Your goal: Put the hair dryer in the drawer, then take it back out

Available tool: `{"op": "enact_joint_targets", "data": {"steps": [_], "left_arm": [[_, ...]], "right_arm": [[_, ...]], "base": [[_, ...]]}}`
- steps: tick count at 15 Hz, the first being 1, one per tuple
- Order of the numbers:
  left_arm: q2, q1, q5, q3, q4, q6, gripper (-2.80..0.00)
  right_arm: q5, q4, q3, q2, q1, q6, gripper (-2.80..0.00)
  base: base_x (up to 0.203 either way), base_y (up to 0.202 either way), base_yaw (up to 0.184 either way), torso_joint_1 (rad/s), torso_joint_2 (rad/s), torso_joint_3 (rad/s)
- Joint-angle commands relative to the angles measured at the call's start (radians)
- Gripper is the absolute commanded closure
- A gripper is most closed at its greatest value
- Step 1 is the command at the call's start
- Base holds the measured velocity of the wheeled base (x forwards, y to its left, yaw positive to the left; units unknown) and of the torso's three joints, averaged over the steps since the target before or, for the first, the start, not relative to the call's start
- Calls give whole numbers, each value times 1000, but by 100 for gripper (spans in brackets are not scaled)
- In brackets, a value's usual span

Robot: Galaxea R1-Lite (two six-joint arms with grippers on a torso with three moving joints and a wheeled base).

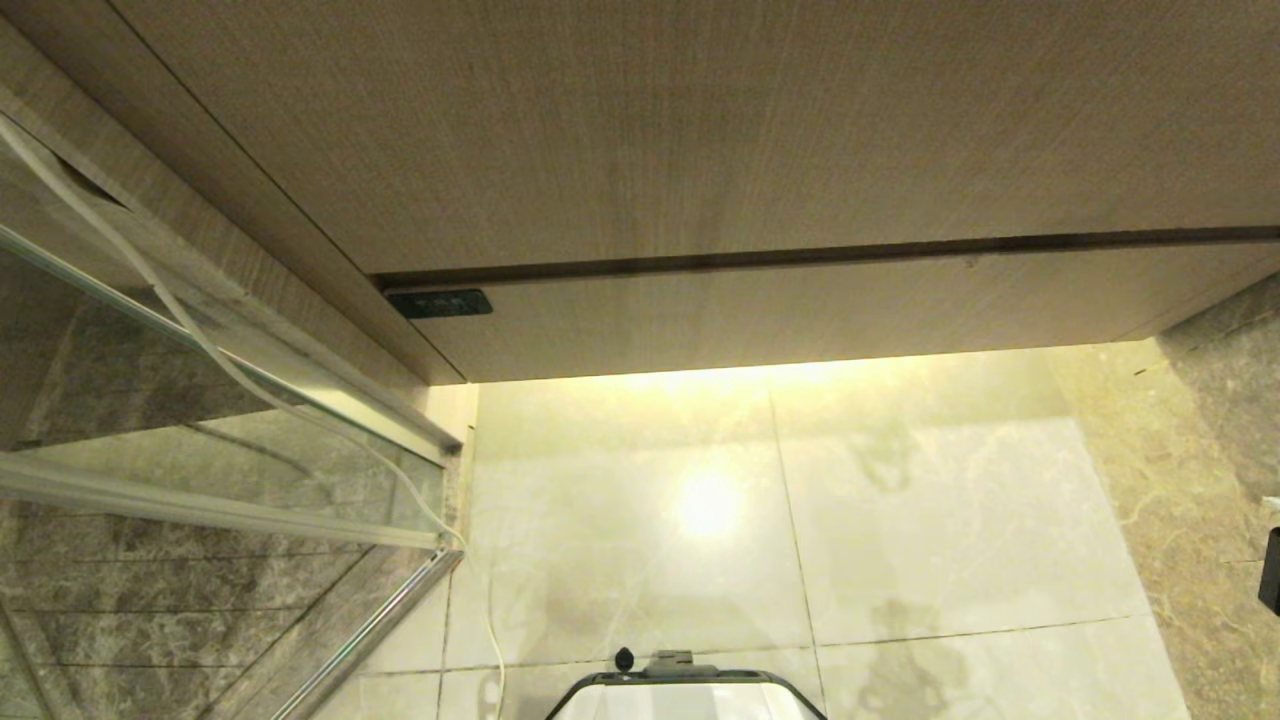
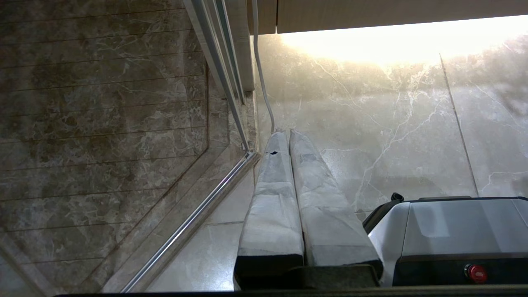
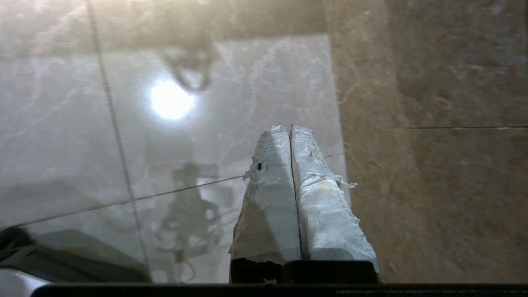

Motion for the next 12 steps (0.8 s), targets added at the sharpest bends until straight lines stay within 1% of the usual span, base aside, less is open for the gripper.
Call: {"op": "enact_joint_targets", "data": {"steps": [1, 2, 4, 5, 7, 10, 12], "left_arm": [[0, 0, 0, 2, 0, 0, 0], [0, 0, 0, 2, 0, 0, 0], [0, 0, 0, 0, 0, 0, 0], [0, 0, 0, 2, 0, 0, 0], [0, 0, 0, 2, 0, 0, 0], [0, 0, 0, 2, 0, 0, 0], [0, 0, 0, 2, 0, 0, 0]], "right_arm": [[34, 5, 9, -54, 12, 10, 0], [64, 8, 12, -79, 12, 29, 0], [140, 32, 22, -138, 13, 98, 0], [169, 49, 30, -188, 13, 115, 0], [218, 85, 70, -303, 23, 126, 0], [278, 141, 158, -537, 80, 128, 0], [299, 174, 230, -690, 109, 134, 0]], "base": [[0, 0, 0, 0, 0, 0], [0, 0, 0, 0, 0, 0], [0, 0, 0, 0, 0, 0], [0, 0, 0, 0, 0, 0], [0, 0, 0, 0, 0, 0], [0, 0, 0, 0, 0, 0], [0, 0, 0, 0, 0, 0]]}}
